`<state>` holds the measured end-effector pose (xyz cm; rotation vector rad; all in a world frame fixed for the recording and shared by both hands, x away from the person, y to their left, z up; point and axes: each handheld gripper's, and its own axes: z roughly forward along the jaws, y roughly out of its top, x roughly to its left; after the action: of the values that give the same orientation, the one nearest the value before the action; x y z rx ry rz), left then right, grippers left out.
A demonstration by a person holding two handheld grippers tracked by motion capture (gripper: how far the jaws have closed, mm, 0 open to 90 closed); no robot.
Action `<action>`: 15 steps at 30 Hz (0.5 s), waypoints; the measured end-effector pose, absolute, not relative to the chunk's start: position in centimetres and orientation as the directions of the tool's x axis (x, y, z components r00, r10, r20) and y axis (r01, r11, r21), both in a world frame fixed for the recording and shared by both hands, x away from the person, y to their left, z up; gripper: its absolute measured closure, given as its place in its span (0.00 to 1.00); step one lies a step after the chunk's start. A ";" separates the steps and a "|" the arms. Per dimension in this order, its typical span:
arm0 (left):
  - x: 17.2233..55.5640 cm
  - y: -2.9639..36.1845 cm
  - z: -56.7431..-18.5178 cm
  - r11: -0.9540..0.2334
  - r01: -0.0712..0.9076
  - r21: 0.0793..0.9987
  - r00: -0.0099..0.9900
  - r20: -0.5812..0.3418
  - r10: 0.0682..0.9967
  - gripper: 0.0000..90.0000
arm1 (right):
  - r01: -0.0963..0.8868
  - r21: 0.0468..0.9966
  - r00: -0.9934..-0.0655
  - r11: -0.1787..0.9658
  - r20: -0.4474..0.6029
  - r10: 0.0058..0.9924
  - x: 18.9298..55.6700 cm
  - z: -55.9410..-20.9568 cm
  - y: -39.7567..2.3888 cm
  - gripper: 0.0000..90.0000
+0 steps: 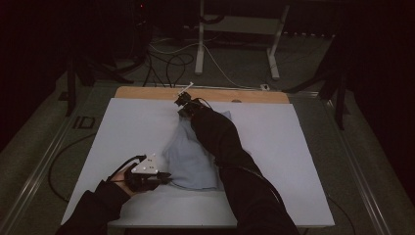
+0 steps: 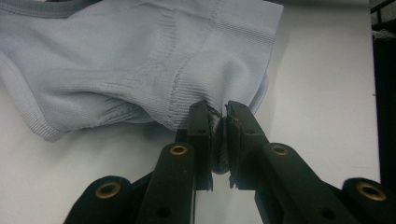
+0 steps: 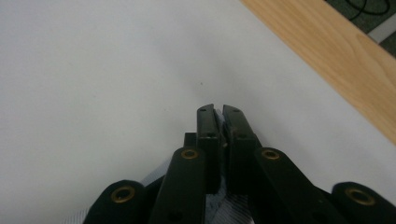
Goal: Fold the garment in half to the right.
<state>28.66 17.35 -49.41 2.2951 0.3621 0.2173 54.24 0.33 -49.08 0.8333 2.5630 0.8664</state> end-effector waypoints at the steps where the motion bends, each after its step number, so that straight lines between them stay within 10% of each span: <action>1: 28.6 17.3 -49.3 -0.650 0.191 0.736 0.945 0.042 0.324 0.91 | 0.426 0.630 -0.785 0.649 -0.099 0.611 54.1 -48.9 0.3 0.97; 15: 28.1 16.5 -47.9 -0.668 0.137 0.732 0.957 0.076 0.279 0.91 | 0.398 0.659 -0.792 0.638 -0.105 0.602 53.2 -47.0 -0.6 0.97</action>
<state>28.14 16.54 -47.92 2.3081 0.2903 0.2311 53.23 -0.65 -46.96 0.8016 2.5459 0.9136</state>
